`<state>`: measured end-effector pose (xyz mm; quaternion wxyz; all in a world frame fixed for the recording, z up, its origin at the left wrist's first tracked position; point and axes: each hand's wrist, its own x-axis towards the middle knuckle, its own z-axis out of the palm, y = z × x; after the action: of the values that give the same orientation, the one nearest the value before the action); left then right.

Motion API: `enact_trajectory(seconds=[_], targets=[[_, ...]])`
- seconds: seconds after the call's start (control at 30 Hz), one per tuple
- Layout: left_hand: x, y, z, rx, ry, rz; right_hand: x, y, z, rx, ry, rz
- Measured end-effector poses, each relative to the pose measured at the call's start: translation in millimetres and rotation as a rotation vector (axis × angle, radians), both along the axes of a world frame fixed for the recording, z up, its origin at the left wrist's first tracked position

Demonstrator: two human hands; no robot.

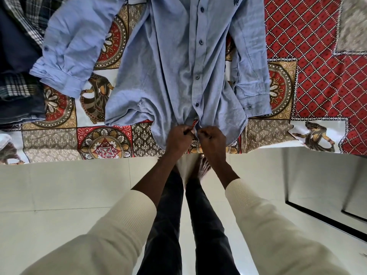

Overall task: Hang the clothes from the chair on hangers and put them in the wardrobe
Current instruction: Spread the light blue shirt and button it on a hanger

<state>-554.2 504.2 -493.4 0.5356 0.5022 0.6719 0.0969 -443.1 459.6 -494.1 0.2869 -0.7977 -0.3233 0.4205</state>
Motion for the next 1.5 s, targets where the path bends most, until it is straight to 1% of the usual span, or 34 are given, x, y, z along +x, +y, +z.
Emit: enact_trajectory(seconds=[0.13, 0.2, 0.23, 0.37, 0.43, 0.5, 0.6, 0.73, 0.83, 0.9, 1.03, 1.2, 1.33, 1.43, 1.5], targets=[[-5, 1, -2, -0.089, -0.112, 0.025, -3, 3, 4, -0.004, -0.035, -0.007], [-6, 0, 0, -0.114, -0.136, 0.037, -4, 5, 4, -0.018, -0.044, -0.011], [-8, 0, 0, -0.083, -0.119, 0.053, -5, 6, 3, -0.020, -0.040, -0.021], [-12, -3, 2, 0.179, 0.074, 0.131, -9, 10, 3, -0.051, -0.036, -0.055], [-12, -5, -2, 0.237, 0.131, 0.099, -10, 11, 0, -0.064, -0.027, -0.052], [-11, -7, -5, 0.246, 0.155, 0.057, -11, 12, -3, -0.075, -0.032, -0.035], [-9, -6, -8, 0.214, 0.185, 0.048, -10, 16, -3, -0.123, -0.051, 0.003], [-5, -1, -8, 0.180, 0.203, 0.069, -11, 21, 0, -0.167, 0.018, -0.030], [-2, -1, -2, 0.134, 0.110, 0.169, -11, 24, 0, -0.237, 0.118, -0.132], [0, -5, 1, 0.118, 0.050, 0.200, -13, 28, 1, -0.274, 0.159, -0.198], [6, -9, -4, 0.028, 0.032, 0.286, -13, 32, 7, -0.246, 0.257, -0.250], [13, -6, -6, -0.023, 0.038, 0.338, -10, 32, 5, -0.257, 0.376, -0.334], [15, -5, -1, -0.066, -0.032, 0.424, -11, 32, 4, -0.244, 0.386, -0.349], [19, -3, 5, -0.049, -0.042, 0.465, -12, 30, 4, -0.248, 0.394, -0.353], [20, -3, 2, -0.081, -0.036, 0.477, -7, 30, 6, -0.267, 0.396, -0.313]])
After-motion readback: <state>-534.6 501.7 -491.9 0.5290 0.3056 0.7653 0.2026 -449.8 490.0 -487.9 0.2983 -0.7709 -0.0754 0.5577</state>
